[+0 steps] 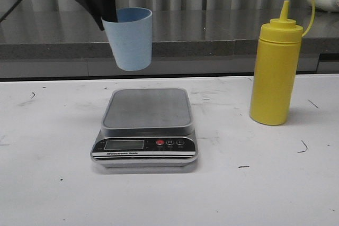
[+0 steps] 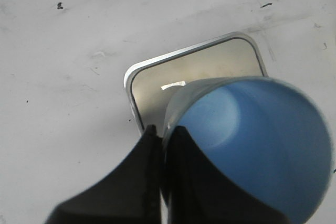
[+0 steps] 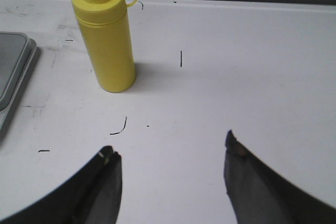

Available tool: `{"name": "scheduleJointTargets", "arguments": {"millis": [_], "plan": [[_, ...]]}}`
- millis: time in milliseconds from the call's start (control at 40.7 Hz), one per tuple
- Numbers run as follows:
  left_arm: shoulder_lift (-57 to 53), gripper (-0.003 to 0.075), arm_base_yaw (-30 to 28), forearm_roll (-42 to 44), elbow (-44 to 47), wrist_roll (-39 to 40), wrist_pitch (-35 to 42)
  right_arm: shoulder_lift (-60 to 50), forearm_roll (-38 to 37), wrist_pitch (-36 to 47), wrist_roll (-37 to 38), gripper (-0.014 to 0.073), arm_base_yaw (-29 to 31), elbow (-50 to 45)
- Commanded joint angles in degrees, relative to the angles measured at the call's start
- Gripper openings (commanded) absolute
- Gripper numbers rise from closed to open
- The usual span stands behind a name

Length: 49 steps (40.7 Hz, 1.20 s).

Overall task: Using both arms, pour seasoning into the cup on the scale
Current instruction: 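Lift the blue cup with the left gripper and carry it over the scale, then lower the cup onto the scale and open the left gripper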

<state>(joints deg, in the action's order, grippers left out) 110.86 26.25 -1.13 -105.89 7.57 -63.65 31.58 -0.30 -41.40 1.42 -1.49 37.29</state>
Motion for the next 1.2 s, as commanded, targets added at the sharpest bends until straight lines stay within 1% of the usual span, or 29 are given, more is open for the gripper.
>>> {"name": "scheduleJointTargets", "arguments": {"millis": [0,320,1033,1106,1155,1180], "plan": [[-1.1,-0.002,1.5,1.9,-2.5,2.8,1.8,0.5,-0.8,3.9,-0.3,0.0454,0.3,1.5],[3.5,-0.002,1.9,1.1,-2.5,5.6,2.0,0.5,-0.8,3.9,-0.3,0.0454,0.3,1.5],[5.4,-0.0017,1.9,0.3,-2.5,5.6,2.2,0.5,-0.8,3.9,-0.3,0.0454,0.3,1.5],[5.4,0.0005,1.9,0.3,-2.5,5.5,2.2,0.5,-0.8,3.9,-0.3,0.0454,0.3,1.5],[5.4,0.005,1.9,0.3,-2.5,5.5,2.2,0.5,-0.8,3.9,-0.3,0.0454,0.3,1.5],[5.4,0.0085,1.9,0.3,-2.5,5.5,2.2,0.5,-0.8,3.9,-0.3,0.0454,0.3,1.5]]}}
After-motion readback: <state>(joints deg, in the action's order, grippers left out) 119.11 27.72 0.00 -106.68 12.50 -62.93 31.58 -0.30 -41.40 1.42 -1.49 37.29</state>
